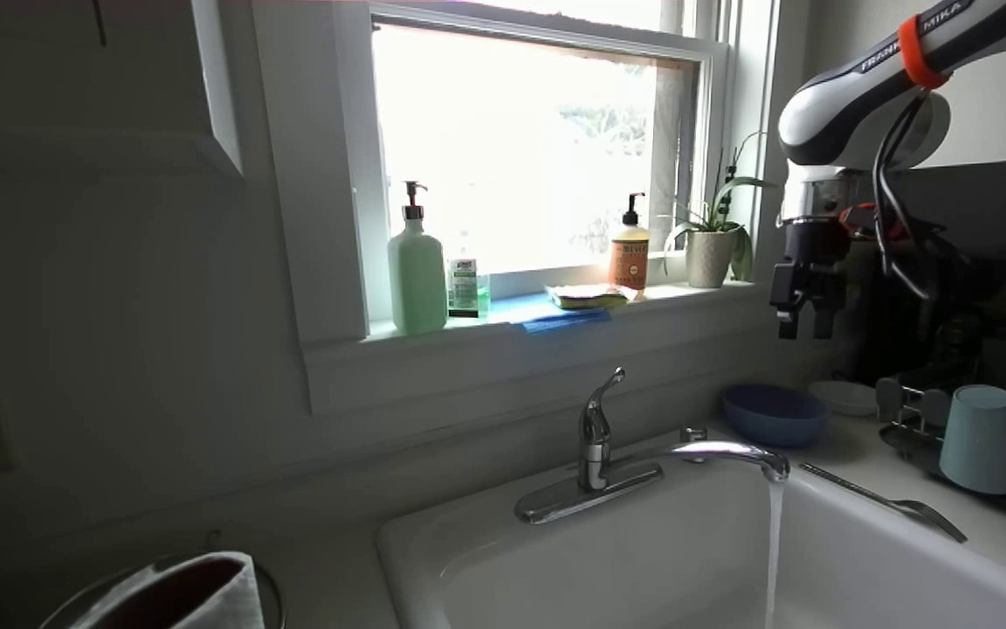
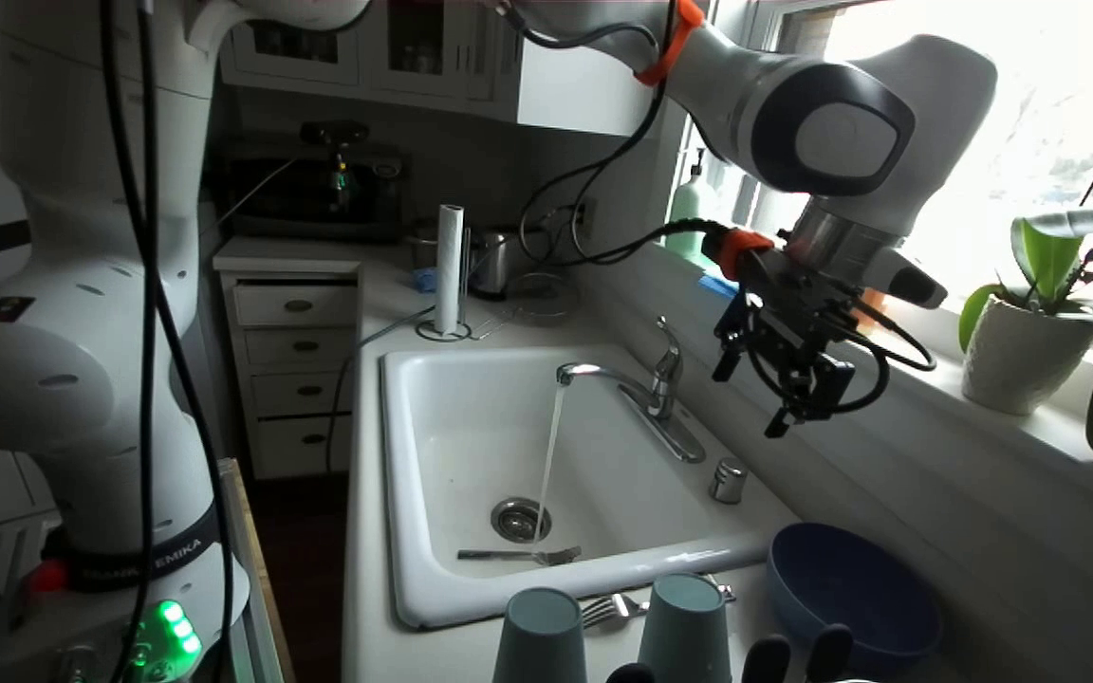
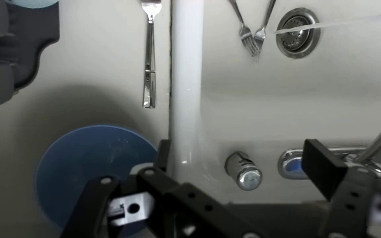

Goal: Put the blue bowl under the running water and pour out its contents into the sink twice and then put the bowl back on the sink

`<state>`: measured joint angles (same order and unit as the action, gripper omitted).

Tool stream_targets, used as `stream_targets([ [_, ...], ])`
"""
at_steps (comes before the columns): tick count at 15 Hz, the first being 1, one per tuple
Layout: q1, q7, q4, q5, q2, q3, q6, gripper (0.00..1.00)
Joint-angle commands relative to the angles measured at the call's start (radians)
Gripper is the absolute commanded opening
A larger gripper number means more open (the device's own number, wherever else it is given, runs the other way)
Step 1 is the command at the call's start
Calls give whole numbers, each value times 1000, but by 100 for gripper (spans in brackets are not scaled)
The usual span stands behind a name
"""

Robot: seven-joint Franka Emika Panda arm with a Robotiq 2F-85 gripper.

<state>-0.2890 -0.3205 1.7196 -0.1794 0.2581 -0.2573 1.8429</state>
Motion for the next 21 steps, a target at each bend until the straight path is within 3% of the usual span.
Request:
stream_targets([
  [1,-81,-24,-185,-27,171,4,-61,100],
  [9,-239,-63,-486,-14,455,48,-89,100],
  [21,-308,-25,-756,29,691,76,-105,100],
])
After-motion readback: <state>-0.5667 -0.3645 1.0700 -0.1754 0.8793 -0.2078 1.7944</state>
